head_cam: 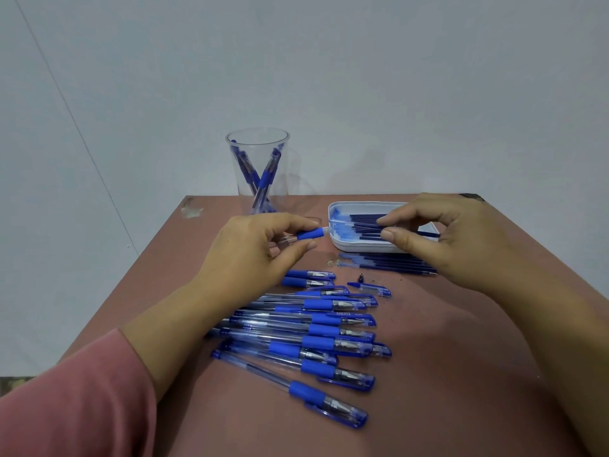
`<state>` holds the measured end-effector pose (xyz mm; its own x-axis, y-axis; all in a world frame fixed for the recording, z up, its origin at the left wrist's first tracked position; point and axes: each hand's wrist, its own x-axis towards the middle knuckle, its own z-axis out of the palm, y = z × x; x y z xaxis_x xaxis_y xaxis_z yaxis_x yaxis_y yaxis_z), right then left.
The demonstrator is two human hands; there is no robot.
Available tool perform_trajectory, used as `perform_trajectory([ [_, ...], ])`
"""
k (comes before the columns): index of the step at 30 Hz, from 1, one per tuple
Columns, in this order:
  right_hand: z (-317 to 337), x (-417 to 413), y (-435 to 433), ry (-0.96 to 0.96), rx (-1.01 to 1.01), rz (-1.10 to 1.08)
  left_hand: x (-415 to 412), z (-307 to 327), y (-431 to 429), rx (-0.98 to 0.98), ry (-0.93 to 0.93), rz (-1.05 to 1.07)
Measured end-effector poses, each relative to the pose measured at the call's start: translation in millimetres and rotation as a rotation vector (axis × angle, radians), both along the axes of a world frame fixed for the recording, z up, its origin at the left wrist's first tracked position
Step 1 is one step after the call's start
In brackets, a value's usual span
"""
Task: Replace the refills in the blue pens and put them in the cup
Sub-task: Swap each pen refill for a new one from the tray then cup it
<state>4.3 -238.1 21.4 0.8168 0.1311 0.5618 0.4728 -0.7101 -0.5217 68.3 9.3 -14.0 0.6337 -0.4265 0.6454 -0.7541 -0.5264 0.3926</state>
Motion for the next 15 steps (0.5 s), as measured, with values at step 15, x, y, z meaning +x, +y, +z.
perform_trajectory([
  [15,-3.3,0.6,3.2,0.0,0.003,-0.008,3.3,-0.3,0.3,-0.014,0.024,0.035],
])
